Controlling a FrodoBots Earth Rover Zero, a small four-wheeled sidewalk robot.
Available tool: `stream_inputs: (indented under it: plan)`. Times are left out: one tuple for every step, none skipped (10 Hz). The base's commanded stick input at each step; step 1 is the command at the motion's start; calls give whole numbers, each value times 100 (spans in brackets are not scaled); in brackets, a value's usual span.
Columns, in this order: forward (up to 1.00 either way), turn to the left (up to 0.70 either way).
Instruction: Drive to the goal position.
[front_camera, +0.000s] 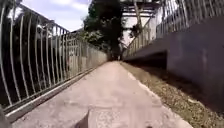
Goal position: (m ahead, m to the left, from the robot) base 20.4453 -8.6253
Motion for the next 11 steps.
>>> stream_inputs:
  plan:
    - [100,0]
    - [100,0]
    - [100,0]
    - [100,0]
    - [100,0]
    - [100,0]
    - [100,0]
    - [100,0]
    - [100,0]
    - [100,0]
    - [100,0]
